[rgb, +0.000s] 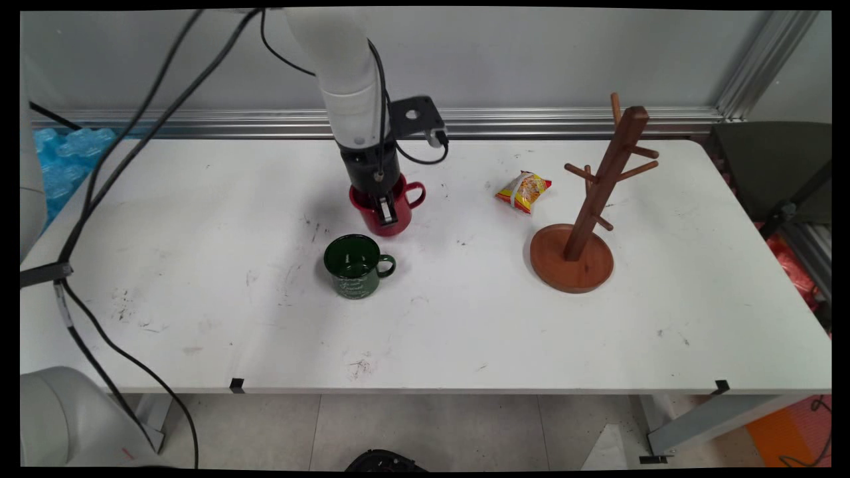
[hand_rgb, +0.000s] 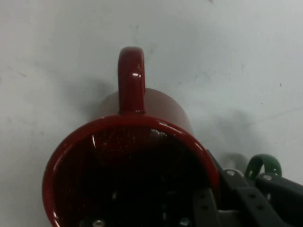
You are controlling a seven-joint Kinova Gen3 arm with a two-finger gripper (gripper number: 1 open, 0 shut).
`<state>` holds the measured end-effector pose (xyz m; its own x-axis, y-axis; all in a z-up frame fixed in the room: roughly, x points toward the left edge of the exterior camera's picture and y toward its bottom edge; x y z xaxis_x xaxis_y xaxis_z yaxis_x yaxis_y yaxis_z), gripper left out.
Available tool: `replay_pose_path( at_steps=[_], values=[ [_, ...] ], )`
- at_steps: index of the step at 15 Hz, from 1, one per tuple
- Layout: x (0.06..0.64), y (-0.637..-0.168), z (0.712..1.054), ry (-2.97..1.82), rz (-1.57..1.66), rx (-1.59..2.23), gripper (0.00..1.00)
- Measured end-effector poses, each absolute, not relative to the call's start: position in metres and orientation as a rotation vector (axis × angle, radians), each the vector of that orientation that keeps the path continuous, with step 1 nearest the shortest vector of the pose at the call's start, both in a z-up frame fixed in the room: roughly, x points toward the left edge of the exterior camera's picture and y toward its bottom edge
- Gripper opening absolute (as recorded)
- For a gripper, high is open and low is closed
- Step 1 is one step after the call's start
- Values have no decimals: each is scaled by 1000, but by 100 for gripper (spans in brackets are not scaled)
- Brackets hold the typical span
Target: Place the picked object on the table
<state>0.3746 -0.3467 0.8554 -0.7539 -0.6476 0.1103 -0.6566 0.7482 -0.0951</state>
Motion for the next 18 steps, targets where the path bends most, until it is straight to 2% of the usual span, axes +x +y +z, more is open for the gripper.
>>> replay_pose_path(
  at_steps=[13, 14, 18],
  values=[
    [356, -366, 827, -2934, 61, 1205, 0],
    [356, -367, 826, -2934, 57, 1209, 100],
    [354, -372, 824, -2934, 59, 1216, 100]
  ],
)
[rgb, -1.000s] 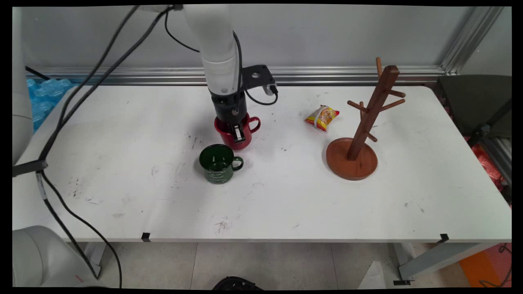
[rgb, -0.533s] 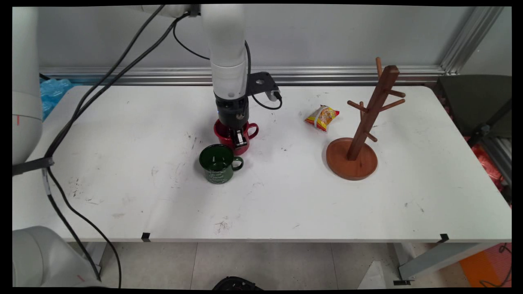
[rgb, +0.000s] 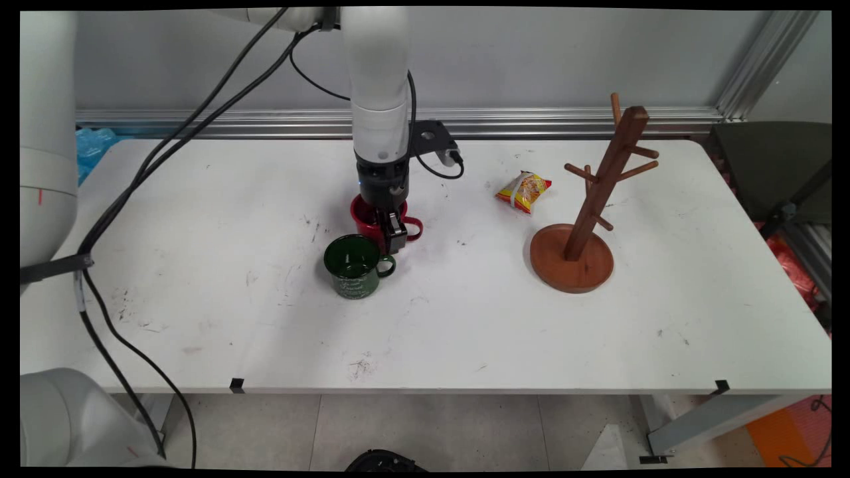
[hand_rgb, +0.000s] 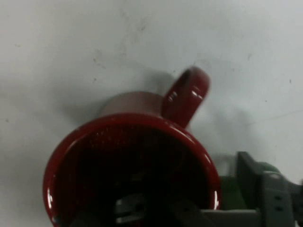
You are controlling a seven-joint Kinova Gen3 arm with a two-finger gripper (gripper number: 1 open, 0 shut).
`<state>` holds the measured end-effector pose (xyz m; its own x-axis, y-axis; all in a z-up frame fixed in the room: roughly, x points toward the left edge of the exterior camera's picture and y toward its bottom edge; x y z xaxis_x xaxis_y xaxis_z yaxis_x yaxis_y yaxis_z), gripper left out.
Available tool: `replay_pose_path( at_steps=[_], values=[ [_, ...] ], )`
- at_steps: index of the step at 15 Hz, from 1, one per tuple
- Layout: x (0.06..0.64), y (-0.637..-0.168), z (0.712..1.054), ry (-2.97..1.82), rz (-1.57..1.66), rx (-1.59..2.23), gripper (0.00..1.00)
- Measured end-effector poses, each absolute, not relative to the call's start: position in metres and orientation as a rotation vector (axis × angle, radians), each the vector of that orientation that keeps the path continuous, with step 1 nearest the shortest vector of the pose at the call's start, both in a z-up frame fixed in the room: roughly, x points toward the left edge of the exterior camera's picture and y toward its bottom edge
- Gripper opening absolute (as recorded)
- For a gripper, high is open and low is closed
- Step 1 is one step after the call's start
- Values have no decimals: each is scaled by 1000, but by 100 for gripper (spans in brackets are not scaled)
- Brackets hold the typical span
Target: Place the picked object on the table
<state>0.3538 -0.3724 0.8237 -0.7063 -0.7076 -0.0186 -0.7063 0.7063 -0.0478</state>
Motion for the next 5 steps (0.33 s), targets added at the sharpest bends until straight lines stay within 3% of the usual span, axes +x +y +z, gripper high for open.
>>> replay_pose_path(
  at_steps=[5],
  values=[
    [353, -375, 826, 2884, -87, -1184, 100]
  ],
)
